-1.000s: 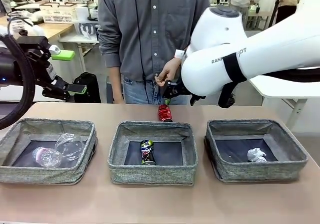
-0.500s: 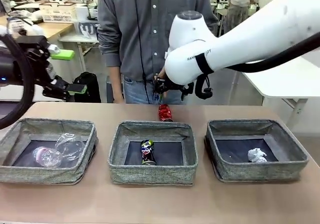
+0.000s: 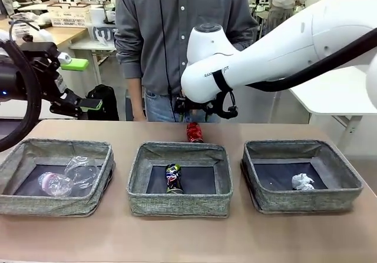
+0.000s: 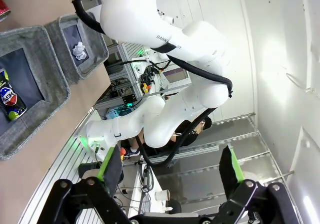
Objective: Sort the waste into the appropriate baskets.
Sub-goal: Pick up the waste item pointed out by the person.
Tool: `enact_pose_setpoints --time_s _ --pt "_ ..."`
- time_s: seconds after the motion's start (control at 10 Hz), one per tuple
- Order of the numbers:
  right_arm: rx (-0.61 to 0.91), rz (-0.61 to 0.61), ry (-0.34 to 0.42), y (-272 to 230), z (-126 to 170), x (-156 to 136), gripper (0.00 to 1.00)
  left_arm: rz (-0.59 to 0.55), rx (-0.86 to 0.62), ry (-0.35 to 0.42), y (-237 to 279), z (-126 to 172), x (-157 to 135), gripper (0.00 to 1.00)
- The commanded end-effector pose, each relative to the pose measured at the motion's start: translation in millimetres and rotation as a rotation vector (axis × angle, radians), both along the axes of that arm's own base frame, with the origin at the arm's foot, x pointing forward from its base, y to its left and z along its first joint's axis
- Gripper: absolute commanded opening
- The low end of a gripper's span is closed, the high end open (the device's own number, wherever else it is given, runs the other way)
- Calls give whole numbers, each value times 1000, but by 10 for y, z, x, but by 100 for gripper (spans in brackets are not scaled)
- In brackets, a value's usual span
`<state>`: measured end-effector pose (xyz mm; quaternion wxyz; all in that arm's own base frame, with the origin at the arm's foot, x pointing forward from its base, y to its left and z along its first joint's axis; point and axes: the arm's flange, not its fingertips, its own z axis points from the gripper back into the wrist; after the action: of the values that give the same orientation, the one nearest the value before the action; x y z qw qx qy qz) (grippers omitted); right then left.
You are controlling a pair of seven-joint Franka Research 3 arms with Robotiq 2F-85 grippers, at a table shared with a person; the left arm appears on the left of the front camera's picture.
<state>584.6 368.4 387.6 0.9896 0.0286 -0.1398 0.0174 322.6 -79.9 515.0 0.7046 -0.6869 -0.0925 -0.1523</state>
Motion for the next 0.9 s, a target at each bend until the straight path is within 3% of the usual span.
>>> enact_pose_setpoints --time_s 0.0,0.4,0.6,0.8 --pt "-20 -50 -7 -123 -80 -160 100 -2 -24 -19 -21 -13 -49 100" --pt "25 -24 6 -193 -337 -96 100 -2 -24 -19 -21 -13 -49 100" --pt "49 -17 -42 -201 -438 -55 100 -2 -24 -19 -21 -13 -49 100" --pt "32 -14 -44 -210 -610 24 100 -2 -24 -19 -21 -13 -49 100"
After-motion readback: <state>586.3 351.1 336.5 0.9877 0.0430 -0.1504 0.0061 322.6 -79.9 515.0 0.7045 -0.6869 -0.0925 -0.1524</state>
